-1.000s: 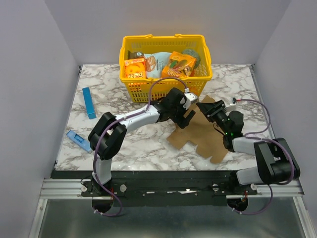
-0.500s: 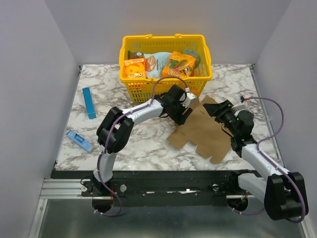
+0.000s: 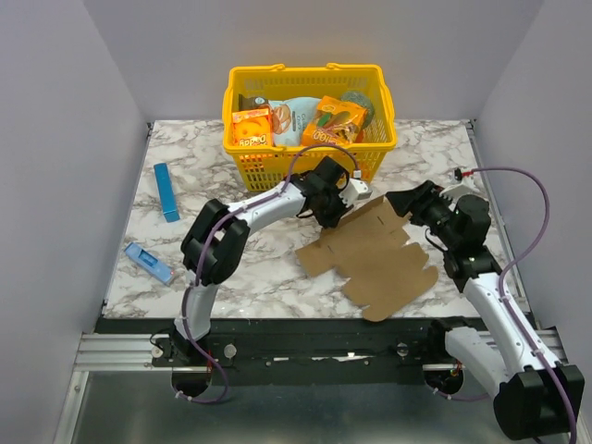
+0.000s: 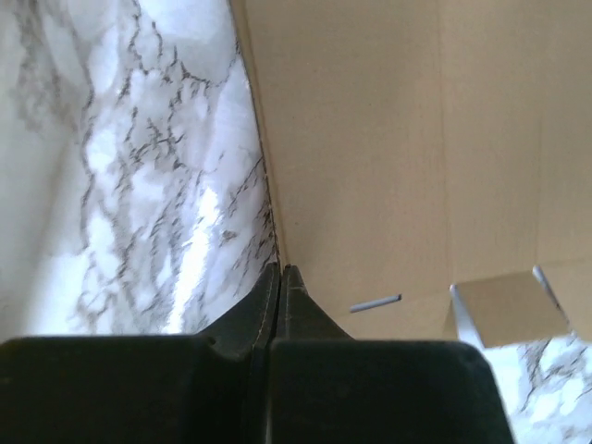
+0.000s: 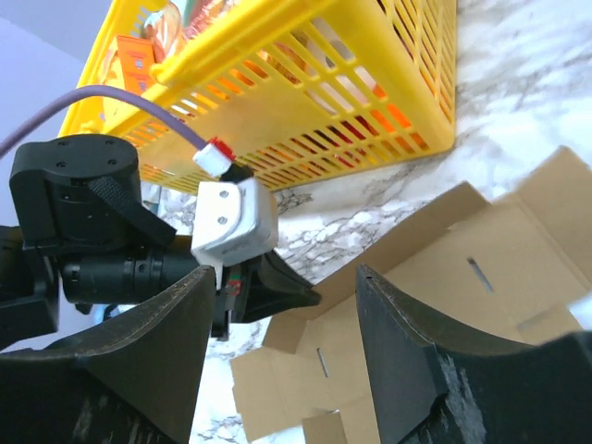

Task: Fold the paper box

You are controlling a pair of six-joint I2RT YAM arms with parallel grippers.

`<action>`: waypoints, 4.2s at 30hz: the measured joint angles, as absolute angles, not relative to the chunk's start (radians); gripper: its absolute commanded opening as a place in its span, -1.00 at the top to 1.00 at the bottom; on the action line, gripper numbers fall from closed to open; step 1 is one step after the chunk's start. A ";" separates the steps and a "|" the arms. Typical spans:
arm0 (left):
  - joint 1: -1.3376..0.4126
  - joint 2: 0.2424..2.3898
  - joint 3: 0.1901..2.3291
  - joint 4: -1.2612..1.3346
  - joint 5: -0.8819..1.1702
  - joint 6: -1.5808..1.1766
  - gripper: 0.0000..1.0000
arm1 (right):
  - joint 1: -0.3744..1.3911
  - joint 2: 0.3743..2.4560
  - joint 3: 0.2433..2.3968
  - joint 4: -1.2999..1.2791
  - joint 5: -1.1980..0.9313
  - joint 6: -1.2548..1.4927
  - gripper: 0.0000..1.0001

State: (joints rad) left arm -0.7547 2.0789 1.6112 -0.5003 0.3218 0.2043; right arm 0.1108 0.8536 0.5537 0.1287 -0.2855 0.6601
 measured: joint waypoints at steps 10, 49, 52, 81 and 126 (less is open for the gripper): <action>-0.754 1.737 1.442 -0.571 0.222 0.568 1.00 | 0.109 0.912 0.671 0.176 -0.414 0.330 -0.34; -0.799 1.501 1.155 -0.424 0.179 0.780 1.00 | 0.473 1.219 0.681 0.159 -0.449 -0.579 0.10; -0.801 1.497 1.140 -0.403 0.168 0.781 1.00 | 0.479 1.231 0.681 0.155 -0.447 -0.587 0.26; -0.673 1.486 1.097 -0.266 0.110 0.644 -0.97 | 0.544 1.232 0.500 0.401 -0.163 -0.649 0.99; -0.227 1.807 0.914 0.514 0.686 -0.119 -0.76 | 0.697 1.290 0.440 0.531 0.190 -0.875 0.99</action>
State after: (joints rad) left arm -0.2268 1.8072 0.9142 0.5140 0.6861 -0.1188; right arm 0.6968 1.2900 0.4397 0.5308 0.1898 -0.8745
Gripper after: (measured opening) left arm 0.894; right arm 0.014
